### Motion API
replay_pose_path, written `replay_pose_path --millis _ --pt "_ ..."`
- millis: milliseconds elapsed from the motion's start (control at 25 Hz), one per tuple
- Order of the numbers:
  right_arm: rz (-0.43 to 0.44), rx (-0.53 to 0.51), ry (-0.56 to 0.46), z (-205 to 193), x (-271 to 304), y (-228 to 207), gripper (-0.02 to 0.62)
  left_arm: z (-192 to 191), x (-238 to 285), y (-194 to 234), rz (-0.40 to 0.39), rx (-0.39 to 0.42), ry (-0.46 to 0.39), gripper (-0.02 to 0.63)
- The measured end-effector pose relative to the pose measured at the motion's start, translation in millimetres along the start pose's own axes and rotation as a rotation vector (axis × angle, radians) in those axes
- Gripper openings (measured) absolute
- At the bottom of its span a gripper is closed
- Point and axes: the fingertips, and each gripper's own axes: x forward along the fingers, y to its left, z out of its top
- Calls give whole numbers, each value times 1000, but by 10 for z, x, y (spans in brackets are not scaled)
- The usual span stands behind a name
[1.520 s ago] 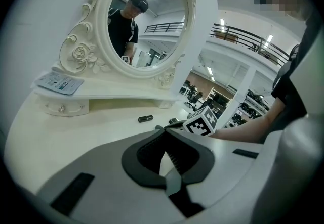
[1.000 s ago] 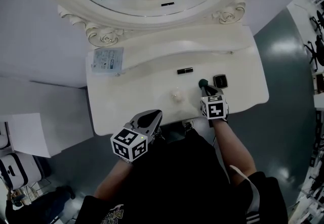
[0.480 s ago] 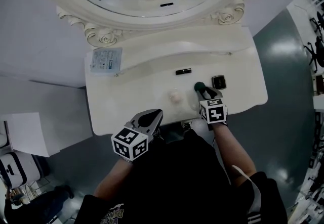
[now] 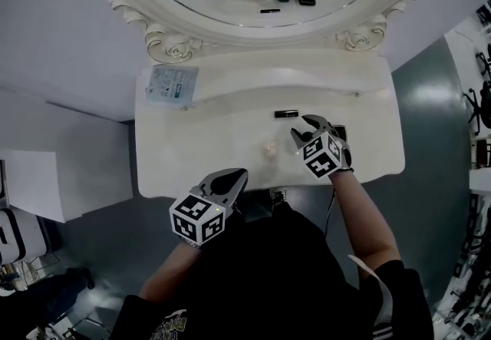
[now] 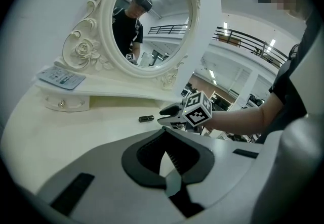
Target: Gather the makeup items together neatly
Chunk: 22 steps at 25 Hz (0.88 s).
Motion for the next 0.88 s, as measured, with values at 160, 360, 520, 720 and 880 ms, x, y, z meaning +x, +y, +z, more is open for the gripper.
replay_pose_path --millis 160,360,520,720,880 --pt "97 -210 82 103 334 -52 181 -62 -99 81 46 -39 -19 8" --pt "205 -246 142 86 584 -3 181 -160 -226 173 97 -85 -37 8" --pt "195 -249 179 51 660 15 110 -237 -299 222 123 -111 -46 8" --pt "52 -96 138 128 542 -48 107 -245 -333 211 106 -100 -41 8" --pt "-40 196 51 198 278 7 106 -195 -319 195 69 -74 -30 8"
